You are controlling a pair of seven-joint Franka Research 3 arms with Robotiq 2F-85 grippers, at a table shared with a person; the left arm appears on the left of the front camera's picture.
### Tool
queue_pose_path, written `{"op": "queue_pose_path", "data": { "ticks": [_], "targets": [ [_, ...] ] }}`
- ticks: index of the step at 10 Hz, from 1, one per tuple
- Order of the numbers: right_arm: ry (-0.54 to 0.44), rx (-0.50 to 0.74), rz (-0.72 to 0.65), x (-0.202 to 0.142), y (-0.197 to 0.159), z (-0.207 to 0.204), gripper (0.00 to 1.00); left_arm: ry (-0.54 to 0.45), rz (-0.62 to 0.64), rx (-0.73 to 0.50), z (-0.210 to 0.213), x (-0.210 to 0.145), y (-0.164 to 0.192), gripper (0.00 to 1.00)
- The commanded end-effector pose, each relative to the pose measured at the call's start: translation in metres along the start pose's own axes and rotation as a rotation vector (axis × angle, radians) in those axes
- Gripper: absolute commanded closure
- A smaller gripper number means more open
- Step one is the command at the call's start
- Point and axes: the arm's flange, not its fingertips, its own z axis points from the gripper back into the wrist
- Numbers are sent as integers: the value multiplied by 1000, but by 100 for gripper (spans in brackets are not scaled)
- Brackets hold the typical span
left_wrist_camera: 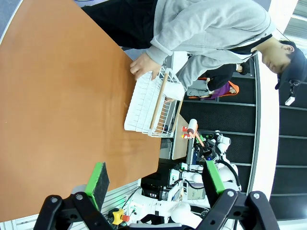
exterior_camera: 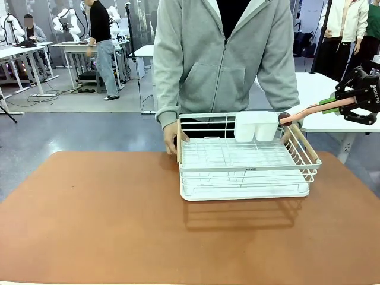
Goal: Clean the table.
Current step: Clean the table with the Lint Roller when the human lifts the Dish drying rack.
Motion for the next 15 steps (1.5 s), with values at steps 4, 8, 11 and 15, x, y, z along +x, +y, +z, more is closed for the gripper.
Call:
{"op": "queue_pose_path", "data": {
  "ticks": [4, 8, 11, 15],
  "targets": [
    [4, -2, 1, -1, 1, -1, 97, 3, -5, -12, 2, -2, -1, 0],
    [4, -2, 1, -1, 1, -1, 97, 3, -5, -12, 2, -2, -1, 0],
    [35, 18, 45, 8, 12, 10, 79, 3, -5, -12, 2, -2, -1, 0],
    [305, -107, 251, 61, 50, 11, 79, 3, -5, -12, 2, -2, -1, 0]
  ]
}}
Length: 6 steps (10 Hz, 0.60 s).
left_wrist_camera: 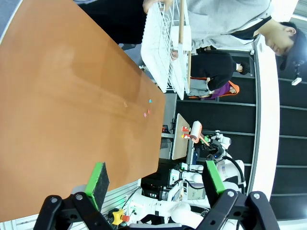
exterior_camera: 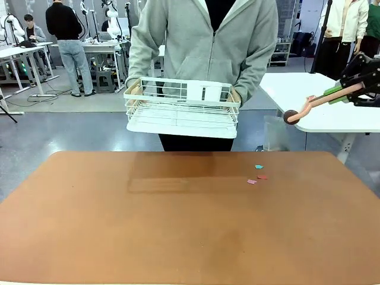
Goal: Clean the table.
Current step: Clean the table with the Lint Roller when the human lifts the Dish drying rack.
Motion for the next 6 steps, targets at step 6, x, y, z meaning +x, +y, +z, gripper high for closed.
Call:
{"op": "queue_pose_path", "data": {
  "ticks": [6],
  "targets": [
    [242, -251, 329, 115, -18, -93, 79, 3, -5, -12, 2, -2, -1, 0]
  ]
}}
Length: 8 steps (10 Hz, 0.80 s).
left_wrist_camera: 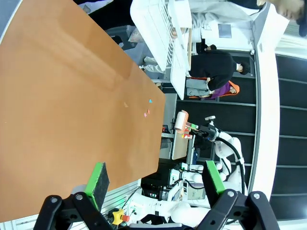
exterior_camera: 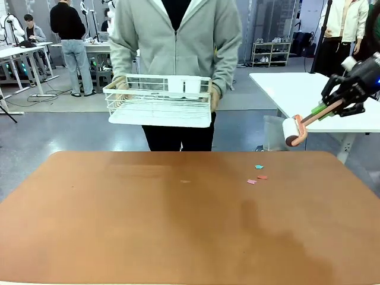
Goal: Clean the table.
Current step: Clean the table with the Lint Roller when the human lifts the Dish drying rack.
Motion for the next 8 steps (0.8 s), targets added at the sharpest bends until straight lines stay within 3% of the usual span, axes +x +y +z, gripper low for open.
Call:
{"op": "queue_pose_path", "data": {
  "ticks": [1, 2, 3, 7, 8],
  "targets": [
    [24, -72, 19, 25, -6, -18, 79, 3, -5, -12, 3, -2, -1, 0],
    [-49, -174, -98, 24, 1, -17, 79, 3, -5, -12, 3, -2, -1, 0],
    [22, -32, 8, 14, -10, -18, 79, 3, -5, -12, 3, -2, -1, 0],
    [18, -68, -14, 22, -12, -22, 79, 3, -5, -12, 3, -2, -1, 0],
    [103, -40, -38, 43, -25, -41, 79, 3, -5, -12, 3, -2, -1, 0]
  ]
}}
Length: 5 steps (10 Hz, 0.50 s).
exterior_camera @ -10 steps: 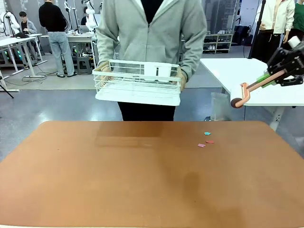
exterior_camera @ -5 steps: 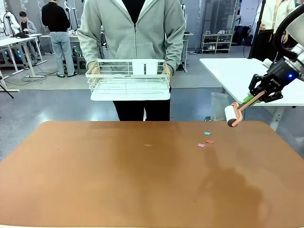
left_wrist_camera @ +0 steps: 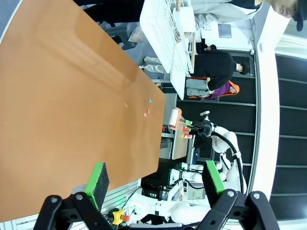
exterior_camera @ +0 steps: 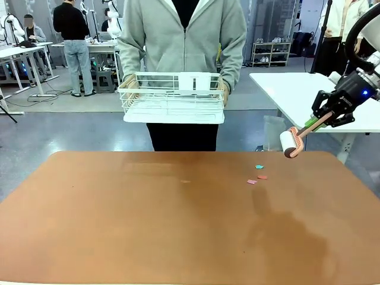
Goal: Clean the table.
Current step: Clean the table with the Lint Roller when the human lifts the Dish drying rack.
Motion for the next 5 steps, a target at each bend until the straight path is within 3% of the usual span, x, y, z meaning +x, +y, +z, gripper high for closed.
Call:
{"op": "queue_pose_path", "data": {
  "ticks": [1, 3, 4, 5],
  "targets": [
    [112, 39, -32, 28, -13, -27, 79, 2, -5, -12, 3, -2, -1, 0],
    [130, 27, -59, 41, -24, -47, 79, 2, -5, -12, 3, -2, -1, 0],
    [196, 55, -77, 53, -31, -52, 79, 2, -5, -12, 3, -2, -1, 0],
    [172, 38, -61, 61, -36, -55, 79, 2, -5, -12, 3, -2, -1, 0]
  ]
}}
